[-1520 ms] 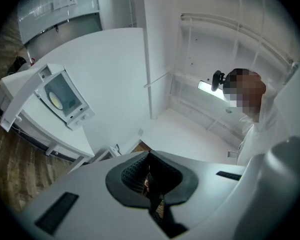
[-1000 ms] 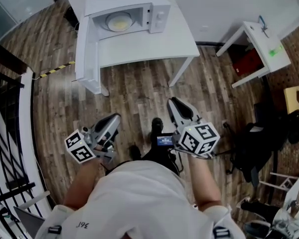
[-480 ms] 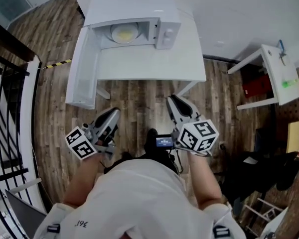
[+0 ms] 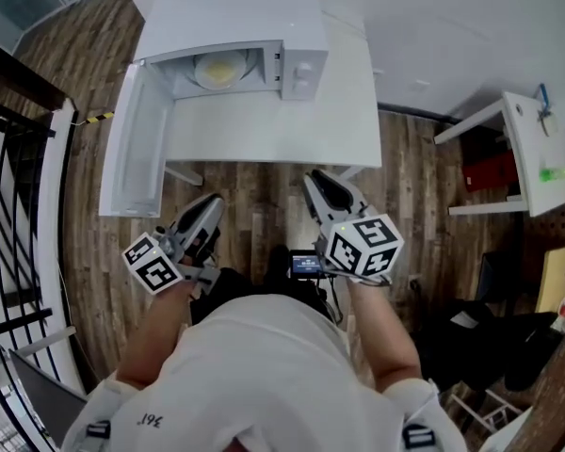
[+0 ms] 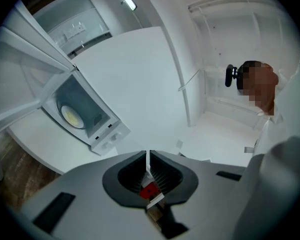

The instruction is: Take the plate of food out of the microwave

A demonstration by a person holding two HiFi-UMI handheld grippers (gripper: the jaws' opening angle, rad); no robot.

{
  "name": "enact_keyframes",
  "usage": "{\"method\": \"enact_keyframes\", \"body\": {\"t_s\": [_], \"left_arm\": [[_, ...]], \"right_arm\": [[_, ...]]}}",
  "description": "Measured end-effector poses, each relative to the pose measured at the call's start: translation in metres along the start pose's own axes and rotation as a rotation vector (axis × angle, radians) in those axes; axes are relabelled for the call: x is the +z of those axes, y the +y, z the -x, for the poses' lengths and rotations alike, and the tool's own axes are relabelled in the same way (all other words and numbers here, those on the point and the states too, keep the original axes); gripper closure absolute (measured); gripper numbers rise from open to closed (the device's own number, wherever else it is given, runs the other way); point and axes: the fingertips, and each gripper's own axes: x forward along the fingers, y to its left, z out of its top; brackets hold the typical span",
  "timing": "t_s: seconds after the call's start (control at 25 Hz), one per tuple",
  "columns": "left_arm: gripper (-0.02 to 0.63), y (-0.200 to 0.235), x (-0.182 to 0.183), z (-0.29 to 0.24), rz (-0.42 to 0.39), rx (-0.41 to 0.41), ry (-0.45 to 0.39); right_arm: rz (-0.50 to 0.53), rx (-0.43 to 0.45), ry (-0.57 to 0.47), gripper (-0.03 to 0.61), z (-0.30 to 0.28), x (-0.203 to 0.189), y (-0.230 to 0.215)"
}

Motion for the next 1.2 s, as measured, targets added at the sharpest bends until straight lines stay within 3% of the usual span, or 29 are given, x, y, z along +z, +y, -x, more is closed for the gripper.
{"method": "enact_keyframes", "body": {"t_s": [0.44,0.72,1.0,1.2], "left_arm": [[0.606,0.066,0.031,-0.022,-0.129,0.144,0.02],[0.606,0.097,0.051,-0.027,-0.178,0.128,0.081],[0.606,0.129,0.061,-0.025,-0.152,0.125,0.102],[0.606,0.148,0.068,-0.029,-0.147,0.171,0.087]], "right_arm": [[0.046,-0.019,0.069,0.526,-0.072,-0.004,-0.001],[0.074,-0.063,0.109,0.526,-0.12,-0.003,0.004],[0.116,-0.084,0.179,0.525,-0.161,-0.015,0.005],[0.13,-0.073,0.228,0.526,-0.187,-0.02,-0.003]]}}
